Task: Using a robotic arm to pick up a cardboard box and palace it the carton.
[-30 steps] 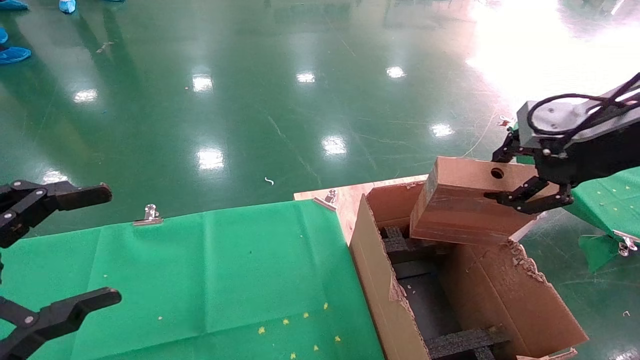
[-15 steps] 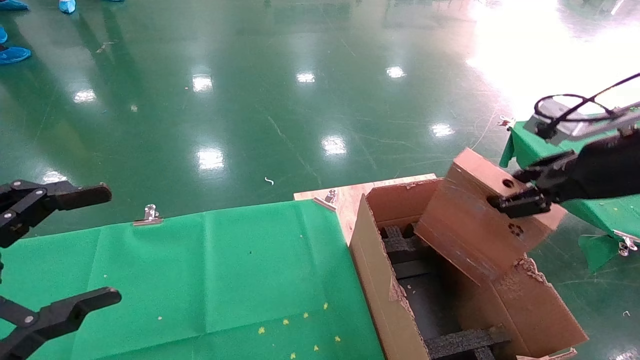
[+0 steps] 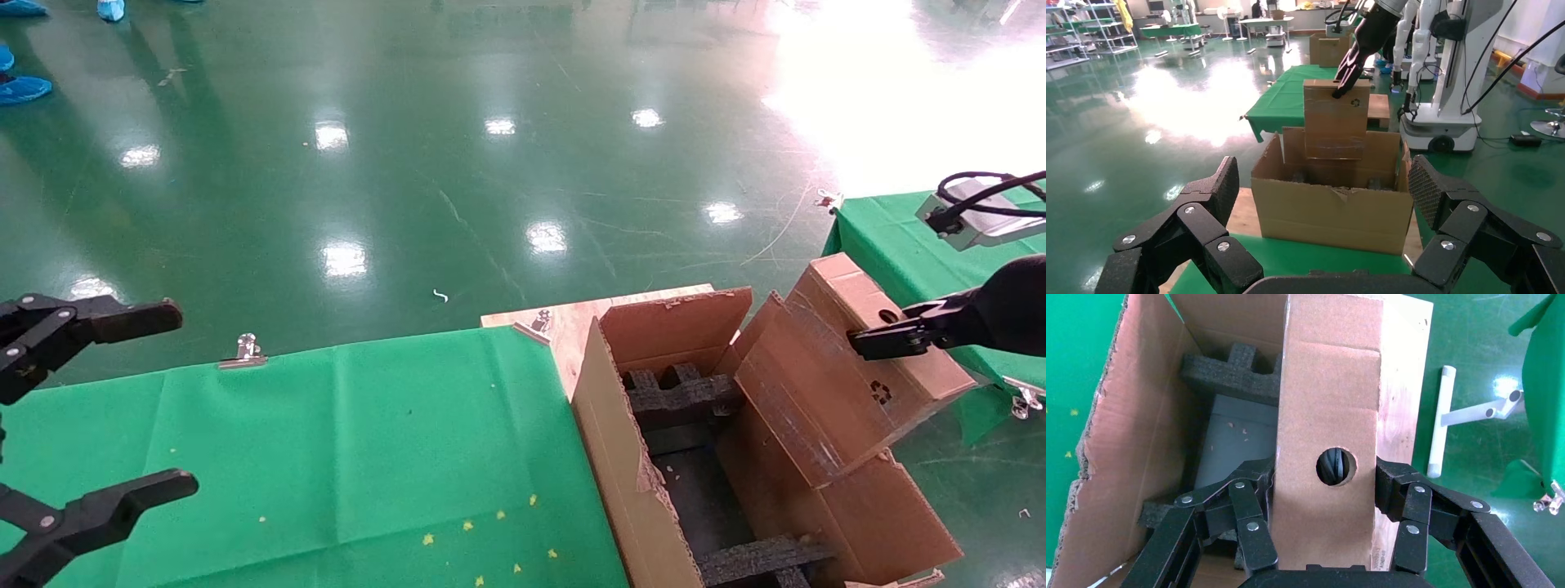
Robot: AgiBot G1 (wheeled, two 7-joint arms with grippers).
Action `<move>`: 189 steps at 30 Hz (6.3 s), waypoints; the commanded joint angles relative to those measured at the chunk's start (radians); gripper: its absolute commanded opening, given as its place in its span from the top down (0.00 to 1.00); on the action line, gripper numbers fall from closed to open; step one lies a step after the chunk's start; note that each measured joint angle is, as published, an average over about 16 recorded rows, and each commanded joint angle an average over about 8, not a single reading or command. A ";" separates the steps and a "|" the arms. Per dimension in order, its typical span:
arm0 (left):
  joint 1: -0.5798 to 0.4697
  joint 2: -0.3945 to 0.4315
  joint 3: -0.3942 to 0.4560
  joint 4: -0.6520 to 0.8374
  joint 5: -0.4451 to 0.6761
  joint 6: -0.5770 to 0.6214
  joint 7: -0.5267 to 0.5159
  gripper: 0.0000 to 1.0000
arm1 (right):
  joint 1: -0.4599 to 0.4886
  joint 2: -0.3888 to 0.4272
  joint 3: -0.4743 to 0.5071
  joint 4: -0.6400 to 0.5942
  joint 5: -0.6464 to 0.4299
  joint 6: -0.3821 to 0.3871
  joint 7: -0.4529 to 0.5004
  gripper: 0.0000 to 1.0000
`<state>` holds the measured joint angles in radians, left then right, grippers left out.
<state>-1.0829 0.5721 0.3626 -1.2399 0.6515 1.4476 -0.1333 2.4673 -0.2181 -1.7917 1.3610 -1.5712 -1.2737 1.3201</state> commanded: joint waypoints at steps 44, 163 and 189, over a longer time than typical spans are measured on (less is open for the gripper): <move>0.000 0.000 0.000 0.000 0.000 0.000 0.000 0.00 | -0.165 -0.075 -0.088 0.001 -0.100 0.158 0.349 1.00; 0.000 0.000 0.000 0.000 -0.001 0.000 0.000 0.00 | -0.711 -0.360 -0.260 -0.038 -0.633 0.508 1.025 0.00; 0.000 0.000 0.000 0.000 -0.001 0.000 0.000 0.00 | -0.600 -0.341 -0.213 -0.020 -0.629 0.513 0.994 0.00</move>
<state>-1.0827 0.5718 0.3628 -1.2395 0.6507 1.4471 -0.1331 1.8728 -0.5605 -2.0010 1.3416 -2.1930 -0.7528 2.3065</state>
